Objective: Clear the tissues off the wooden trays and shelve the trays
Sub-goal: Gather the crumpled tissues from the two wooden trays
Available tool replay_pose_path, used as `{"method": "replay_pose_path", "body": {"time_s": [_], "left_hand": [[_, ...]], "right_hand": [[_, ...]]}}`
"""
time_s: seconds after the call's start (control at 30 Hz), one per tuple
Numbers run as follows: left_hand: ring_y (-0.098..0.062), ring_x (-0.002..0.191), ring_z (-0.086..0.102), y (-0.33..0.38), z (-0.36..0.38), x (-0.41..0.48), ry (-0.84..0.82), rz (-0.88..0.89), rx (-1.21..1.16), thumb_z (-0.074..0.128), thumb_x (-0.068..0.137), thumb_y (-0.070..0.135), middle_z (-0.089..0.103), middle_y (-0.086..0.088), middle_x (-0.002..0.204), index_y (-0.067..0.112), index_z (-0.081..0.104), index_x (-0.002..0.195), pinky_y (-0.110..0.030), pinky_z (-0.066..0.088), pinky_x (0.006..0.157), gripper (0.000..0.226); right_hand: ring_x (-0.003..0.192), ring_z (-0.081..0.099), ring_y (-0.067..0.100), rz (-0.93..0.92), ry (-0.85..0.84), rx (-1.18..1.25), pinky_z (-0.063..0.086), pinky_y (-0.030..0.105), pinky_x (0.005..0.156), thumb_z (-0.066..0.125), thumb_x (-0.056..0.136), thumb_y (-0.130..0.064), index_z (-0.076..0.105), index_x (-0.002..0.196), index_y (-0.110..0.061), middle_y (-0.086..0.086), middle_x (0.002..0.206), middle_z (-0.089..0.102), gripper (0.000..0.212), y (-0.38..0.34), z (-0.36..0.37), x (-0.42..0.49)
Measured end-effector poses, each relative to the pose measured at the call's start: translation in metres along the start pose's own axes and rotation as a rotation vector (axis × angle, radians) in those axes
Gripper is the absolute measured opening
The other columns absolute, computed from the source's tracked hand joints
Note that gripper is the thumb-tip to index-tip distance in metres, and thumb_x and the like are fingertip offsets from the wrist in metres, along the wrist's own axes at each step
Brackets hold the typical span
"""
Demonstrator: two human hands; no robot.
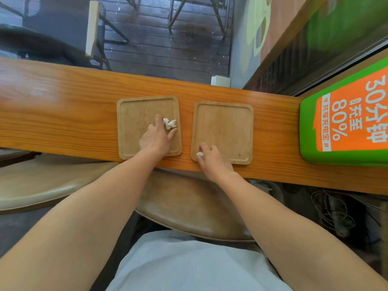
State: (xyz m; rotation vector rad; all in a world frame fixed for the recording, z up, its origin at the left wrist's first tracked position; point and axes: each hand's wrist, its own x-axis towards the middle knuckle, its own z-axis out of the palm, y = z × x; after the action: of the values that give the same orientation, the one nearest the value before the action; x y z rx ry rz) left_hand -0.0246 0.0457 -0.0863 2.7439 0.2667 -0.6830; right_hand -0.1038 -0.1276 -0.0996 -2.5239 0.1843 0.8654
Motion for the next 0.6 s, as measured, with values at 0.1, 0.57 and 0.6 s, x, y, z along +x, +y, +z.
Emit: {"method": "replay_pose_path", "body": {"time_s": [0.1, 0.57, 0.6], "left_hand": [[-0.039, 0.092, 0.061, 0.006, 0.007, 0.01, 0.003, -0.009, 0.003, 0.041, 0.096, 0.055, 0.059, -0.016, 0.113, 0.017, 0.033, 0.131, -0.042, 0.039, 0.064, 0.052], [-0.024, 0.064, 0.052, 0.004, 0.002, 0.016, -0.13, 0.104, -0.056, 0.038, 0.095, 0.009, 0.058, -0.013, 0.085, 0.007, 0.035, 0.125, -0.036, 0.038, 0.052, 0.031], [-0.025, 0.066, 0.053, 0.002, 0.002, 0.012, -0.133, 0.112, -0.063, 0.037, 0.095, 0.01, 0.057, -0.013, 0.085, 0.006, 0.034, 0.127, -0.038, 0.039, 0.055, 0.033]], "right_hand": [[0.07, 0.053, 0.019, -0.03, 0.039, 0.006, 0.052, 0.038, 0.06, 0.043, 0.101, -0.021, 0.041, 0.099, -0.025, 0.003, 0.09, 0.052, 0.005, 0.002, 0.003, 0.003], [0.076, 0.054, 0.024, -0.016, -0.033, 0.083, 0.053, 0.044, 0.068, 0.04, 0.101, -0.016, 0.046, 0.094, -0.017, 0.007, 0.091, 0.055, 0.009, 0.01, -0.009, 0.001], [0.075, 0.054, 0.024, -0.017, -0.03, 0.087, 0.054, 0.043, 0.068, 0.04, 0.101, -0.016, 0.046, 0.094, -0.017, 0.007, 0.091, 0.055, 0.009, 0.011, -0.01, 0.0]]}}
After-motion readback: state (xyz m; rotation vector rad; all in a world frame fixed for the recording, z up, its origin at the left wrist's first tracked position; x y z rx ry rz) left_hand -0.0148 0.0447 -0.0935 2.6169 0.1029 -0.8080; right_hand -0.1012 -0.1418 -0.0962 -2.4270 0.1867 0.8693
